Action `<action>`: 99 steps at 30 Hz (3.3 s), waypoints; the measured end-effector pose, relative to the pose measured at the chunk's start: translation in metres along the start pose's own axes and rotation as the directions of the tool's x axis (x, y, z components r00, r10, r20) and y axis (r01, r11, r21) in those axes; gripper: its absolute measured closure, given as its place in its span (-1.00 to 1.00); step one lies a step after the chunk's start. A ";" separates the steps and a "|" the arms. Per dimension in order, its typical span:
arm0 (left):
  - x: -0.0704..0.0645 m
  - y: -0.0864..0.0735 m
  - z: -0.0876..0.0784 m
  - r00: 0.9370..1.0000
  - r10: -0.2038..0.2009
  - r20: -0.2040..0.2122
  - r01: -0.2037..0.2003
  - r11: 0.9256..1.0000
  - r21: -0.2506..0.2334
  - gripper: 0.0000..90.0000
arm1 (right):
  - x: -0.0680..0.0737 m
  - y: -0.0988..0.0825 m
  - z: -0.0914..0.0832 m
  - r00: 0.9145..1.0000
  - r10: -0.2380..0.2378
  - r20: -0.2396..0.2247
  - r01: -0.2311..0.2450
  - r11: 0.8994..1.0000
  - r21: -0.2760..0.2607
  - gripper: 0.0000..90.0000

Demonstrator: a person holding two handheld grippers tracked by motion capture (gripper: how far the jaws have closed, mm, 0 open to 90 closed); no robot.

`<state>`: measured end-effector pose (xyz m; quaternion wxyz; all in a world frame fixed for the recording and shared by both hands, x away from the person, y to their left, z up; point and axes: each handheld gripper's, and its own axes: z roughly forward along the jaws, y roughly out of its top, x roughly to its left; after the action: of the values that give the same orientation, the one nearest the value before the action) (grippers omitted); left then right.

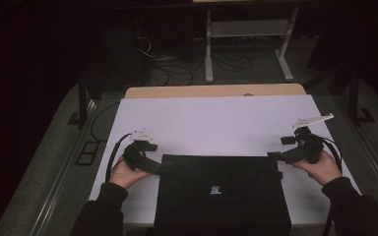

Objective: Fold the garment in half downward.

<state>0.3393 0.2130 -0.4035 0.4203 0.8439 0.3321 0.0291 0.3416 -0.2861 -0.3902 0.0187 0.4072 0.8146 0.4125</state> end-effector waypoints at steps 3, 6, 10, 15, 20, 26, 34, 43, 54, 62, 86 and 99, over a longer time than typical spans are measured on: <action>0.003 -0.001 0.002 1.000 -0.004 0.001 0.004 1.000 0.006 -1.00 | -0.005 0.000 0.002 1.000 0.007 0.002 -0.007 1.000 0.004 -1.00; 0.006 -0.002 0.004 1.000 -0.011 0.001 0.011 1.000 0.004 -1.00 | -0.008 0.000 0.005 1.000 0.010 0.012 -0.010 1.000 0.012 -1.00; 0.011 -0.005 0.007 1.000 -0.027 -0.009 0.028 0.999 0.023 -1.00 | -0.011 -0.001 0.010 1.000 0.005 0.027 -0.005 1.000 0.022 -1.00; 0.017 -0.008 0.010 0.999 -0.046 -0.017 0.046 0.998 0.039 -1.00 | -0.020 -0.004 0.013 0.999 0.024 0.040 -0.025 0.999 0.028 -1.00; 0.020 -0.010 0.013 0.998 -0.053 -0.023 0.054 0.998 0.042 -1.00 | -0.026 -0.009 0.014 0.999 0.036 0.033 -0.037 0.999 0.036 -0.93; 0.027 -0.016 0.014 0.996 -0.081 -0.030 0.083 0.996 0.042 -1.00 | -0.031 -0.014 0.019 0.999 0.040 0.036 -0.043 0.997 0.066 -0.86; 0.032 -0.020 0.018 0.995 -0.101 -0.019 0.102 0.993 0.057 -1.00 | -0.033 -0.018 0.021 0.999 0.042 0.026 -0.044 0.996 0.084 -0.71; 0.034 -0.019 0.023 0.995 -0.092 0.026 0.090 0.994 0.063 -0.68 | -0.034 -0.021 0.025 0.999 0.030 0.029 -0.033 0.993 0.113 -0.57; 0.041 -0.017 0.030 0.994 -0.099 0.055 0.097 0.994 0.049 -0.36 | -0.034 -0.024 0.031 0.999 0.006 0.051 -0.014 0.988 0.157 -0.06; 0.041 -0.015 0.035 0.996 -0.078 0.042 0.075 0.995 0.058 -0.10 | -0.034 -0.026 0.033 0.998 0.000 0.058 -0.010 0.986 0.168 0.16; 0.030 -0.006 0.031 1.000 -0.007 0.009 0.006 0.992 0.126 0.91 | -0.031 -0.026 0.035 1.000 0.013 0.018 -0.016 0.979 0.204 0.91; 0.029 -0.006 0.023 0.992 0.012 -0.122 0.004 0.992 0.127 0.91 | -0.021 -0.025 0.031 0.996 -0.014 0.083 -0.002 0.982 0.187 0.92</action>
<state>0.3661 0.2166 -0.4290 0.3444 0.8663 0.3567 0.0605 0.3508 -0.2881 -0.4348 0.0159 0.4216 0.8496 0.3165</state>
